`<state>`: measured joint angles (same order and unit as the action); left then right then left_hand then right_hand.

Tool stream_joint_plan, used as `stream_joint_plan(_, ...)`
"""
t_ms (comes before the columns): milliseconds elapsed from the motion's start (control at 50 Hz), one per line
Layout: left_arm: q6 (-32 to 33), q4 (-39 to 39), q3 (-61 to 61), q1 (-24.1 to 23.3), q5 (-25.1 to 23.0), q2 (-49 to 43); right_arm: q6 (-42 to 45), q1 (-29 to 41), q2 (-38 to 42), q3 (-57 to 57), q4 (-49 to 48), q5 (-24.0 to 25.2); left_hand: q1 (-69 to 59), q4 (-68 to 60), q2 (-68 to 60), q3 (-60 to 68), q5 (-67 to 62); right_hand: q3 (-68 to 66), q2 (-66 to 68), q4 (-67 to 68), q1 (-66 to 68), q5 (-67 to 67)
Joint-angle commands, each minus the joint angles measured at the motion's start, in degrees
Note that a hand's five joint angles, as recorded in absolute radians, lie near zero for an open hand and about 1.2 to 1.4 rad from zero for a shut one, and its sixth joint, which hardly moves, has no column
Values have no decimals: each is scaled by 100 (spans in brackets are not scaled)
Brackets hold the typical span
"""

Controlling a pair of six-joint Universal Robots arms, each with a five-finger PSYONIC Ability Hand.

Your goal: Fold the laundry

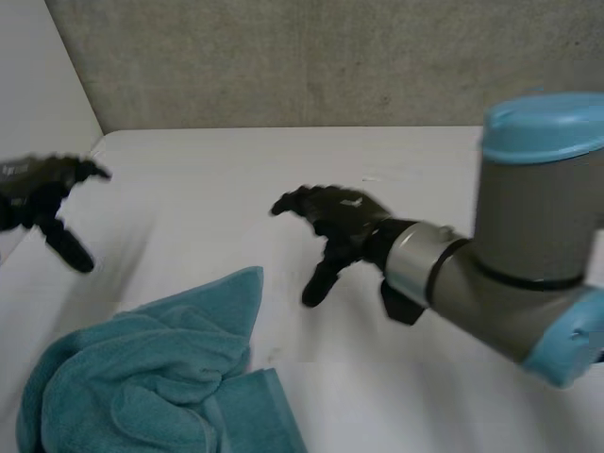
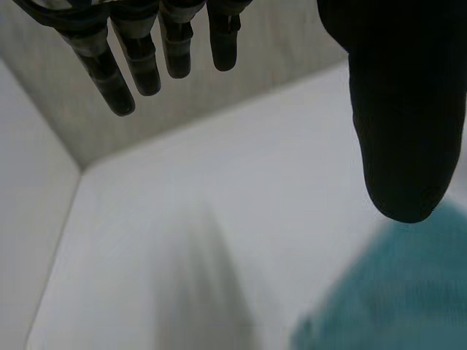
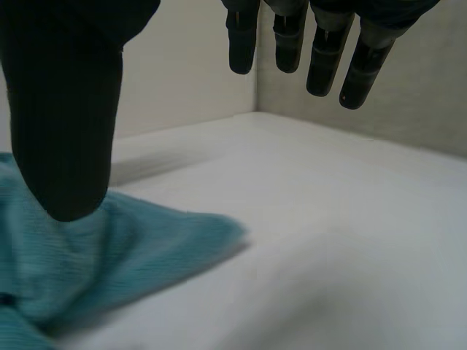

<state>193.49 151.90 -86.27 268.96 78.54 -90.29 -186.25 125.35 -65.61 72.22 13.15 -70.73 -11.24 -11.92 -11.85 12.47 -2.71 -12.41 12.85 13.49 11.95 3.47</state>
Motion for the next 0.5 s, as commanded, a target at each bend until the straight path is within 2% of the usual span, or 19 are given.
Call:
stream_joint_plan(20,812,-196,-881,622,-5,3,-535,543,952,-585,-5,261,-65,2,-4,-57,82,241,-285,-349,-195,-347)
stream_joint_plan(100,892,-187,-1251,842,-5,3,-527,886,1392,-875,-5,226,-99,-31,-38,-24,48,241,-285,-349,-195,-347)
stream_joint_plan(280,918,-108,-1656,895,-5,-120,-518,1194,1973,-1095,21,174,-250,-183,-190,128,-103,-152,108,45,199,47)
stream_joint_plan(320,910,67,-1682,878,-5,-243,-518,1194,2034,-1131,21,121,-985,-918,-925,863,-838,-557,513,450,604,452)
stream_joint_plan(340,910,164,-1691,869,-5,-304,-509,1203,2052,-1148,21,86,-1373,-1306,-1313,1251,-1226,-957,913,850,1003,852)
stream_joint_plan(380,901,322,-1700,834,-14,-445,-500,1194,2105,-1201,-5,-37,-1711,-1644,-1650,1589,-1564,-2755,2711,2647,2801,2649)
stream_joint_plan(400,901,367,-1700,808,-14,-507,-500,1194,2114,-1262,-14,-133,-2113,-2046,-2053,1991,-1966,-4110,4066,4002,4156,4004)
stream_joint_plan(440,901,437,-1673,790,-14,-656,-474,1177,2105,-1367,-32,-326,-3139,-3071,-3078,3016,-2992,-5929,5885,5821,5975,5823)
stream_joint_plan(460,910,498,-1630,755,-23,-813,-474,1168,2105,-1412,-32,-397,-3793,-3725,-3732,3670,-3646,-6523,6479,6415,6569,6417)
stream_joint_plan(500,918,516,-1577,685,-14,-972,-465,1150,2079,-1508,-32,-520,-4502,-4434,-4441,4379,-4355,-6758,6715,6651,6805,6653)
